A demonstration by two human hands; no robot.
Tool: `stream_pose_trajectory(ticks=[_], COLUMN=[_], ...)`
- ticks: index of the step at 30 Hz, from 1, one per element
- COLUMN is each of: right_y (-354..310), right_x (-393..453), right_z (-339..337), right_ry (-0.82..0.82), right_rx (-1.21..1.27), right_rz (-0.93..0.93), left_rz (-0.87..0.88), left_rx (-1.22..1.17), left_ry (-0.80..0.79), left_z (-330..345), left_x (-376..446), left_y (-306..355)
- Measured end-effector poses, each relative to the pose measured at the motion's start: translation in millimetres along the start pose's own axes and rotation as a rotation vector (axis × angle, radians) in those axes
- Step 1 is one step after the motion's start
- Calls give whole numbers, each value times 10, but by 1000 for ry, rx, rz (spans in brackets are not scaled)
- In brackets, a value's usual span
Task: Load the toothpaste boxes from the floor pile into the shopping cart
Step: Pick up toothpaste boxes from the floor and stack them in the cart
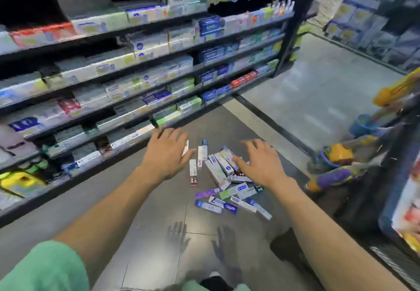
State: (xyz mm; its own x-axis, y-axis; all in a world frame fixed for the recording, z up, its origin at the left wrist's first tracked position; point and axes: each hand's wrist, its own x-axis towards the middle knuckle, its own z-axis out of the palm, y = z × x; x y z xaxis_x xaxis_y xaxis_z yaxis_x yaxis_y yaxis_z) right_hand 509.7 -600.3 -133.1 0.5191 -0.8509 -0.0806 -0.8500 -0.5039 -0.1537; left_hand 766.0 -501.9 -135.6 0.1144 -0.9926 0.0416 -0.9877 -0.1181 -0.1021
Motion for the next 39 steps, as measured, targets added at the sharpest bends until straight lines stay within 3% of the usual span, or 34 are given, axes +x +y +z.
stream_pose_trajectory(ticks=[6,20,25,30,34,39], right_y=[648,1445,1854,2377,2909,3446], right_x=[38,128,139,270,332,368], right_z=[113,181,615,1835,3468,5676], right_ry=[-62,-62,-78,-94,-120,-115], right_rx=[45,36,75,99,113,126], right_rz=[135,535,622,644,703,744], left_rz=[133,513,570,583,517,630], left_rx=[11,-16,-41,-126,-181,-127], left_ry=[-62,-94,-113,-132,-174,-180], left_z=[161,593,1033,2323,3953,6174], left_x=[546,2129,2497,2627,2666,2623], left_y=[562,1353,1755,2286,2798,3208])
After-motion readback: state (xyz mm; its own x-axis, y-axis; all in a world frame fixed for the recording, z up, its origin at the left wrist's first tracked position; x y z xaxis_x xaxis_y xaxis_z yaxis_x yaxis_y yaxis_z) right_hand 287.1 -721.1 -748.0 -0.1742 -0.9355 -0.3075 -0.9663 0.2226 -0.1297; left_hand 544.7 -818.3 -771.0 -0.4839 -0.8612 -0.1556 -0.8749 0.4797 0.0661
